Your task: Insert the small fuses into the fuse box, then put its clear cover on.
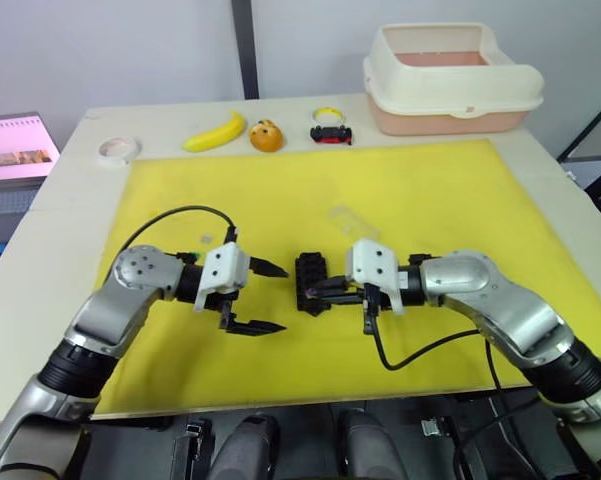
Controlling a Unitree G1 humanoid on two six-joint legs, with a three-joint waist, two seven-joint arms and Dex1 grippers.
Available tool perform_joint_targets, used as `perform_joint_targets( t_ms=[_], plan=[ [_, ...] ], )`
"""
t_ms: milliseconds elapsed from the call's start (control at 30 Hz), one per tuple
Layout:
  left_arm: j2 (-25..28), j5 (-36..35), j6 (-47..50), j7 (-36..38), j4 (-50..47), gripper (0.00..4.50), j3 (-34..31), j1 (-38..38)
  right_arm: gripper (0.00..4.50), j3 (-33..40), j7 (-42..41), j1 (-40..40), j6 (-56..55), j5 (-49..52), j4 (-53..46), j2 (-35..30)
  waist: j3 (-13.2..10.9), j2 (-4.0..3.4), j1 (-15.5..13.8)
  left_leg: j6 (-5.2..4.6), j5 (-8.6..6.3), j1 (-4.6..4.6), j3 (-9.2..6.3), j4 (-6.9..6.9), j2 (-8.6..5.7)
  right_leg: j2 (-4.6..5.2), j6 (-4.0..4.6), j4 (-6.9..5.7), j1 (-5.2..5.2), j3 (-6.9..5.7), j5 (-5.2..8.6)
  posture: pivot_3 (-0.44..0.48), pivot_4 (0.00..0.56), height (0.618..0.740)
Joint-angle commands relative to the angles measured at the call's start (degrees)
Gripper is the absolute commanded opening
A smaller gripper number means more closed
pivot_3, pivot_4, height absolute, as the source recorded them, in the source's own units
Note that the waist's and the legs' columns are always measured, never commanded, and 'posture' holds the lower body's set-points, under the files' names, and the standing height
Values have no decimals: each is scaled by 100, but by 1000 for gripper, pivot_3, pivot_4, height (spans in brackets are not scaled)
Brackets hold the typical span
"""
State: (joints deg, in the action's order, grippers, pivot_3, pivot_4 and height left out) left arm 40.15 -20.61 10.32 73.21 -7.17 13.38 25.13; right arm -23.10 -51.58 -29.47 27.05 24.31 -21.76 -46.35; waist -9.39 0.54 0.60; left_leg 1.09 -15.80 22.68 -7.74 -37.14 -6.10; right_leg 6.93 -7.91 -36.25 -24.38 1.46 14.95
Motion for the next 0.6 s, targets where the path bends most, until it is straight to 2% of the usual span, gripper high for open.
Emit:
perform_joint_targets(
  t_ms=[33, 600],
  plan=[
    [-46, 86, -82, -11, -67, 4471, -33, 68, 0, 215, -159, 30, -160, -189, 22, 109, 0, 0, 0, 0, 0, 0, 0, 0, 0, 0, 0, 0, 0, 0, 0, 0, 150, 740],
    [-237, 190, 21, -4, -110, 4471, -21, 146, 0, 312, -479, 287, -545, -875, 223, 330, 0, 0, 1, 2, 1, -2, -1, -4, -1, 0, -1, -5, 1, -1, -1, 0, 150, 740]
  ],
)
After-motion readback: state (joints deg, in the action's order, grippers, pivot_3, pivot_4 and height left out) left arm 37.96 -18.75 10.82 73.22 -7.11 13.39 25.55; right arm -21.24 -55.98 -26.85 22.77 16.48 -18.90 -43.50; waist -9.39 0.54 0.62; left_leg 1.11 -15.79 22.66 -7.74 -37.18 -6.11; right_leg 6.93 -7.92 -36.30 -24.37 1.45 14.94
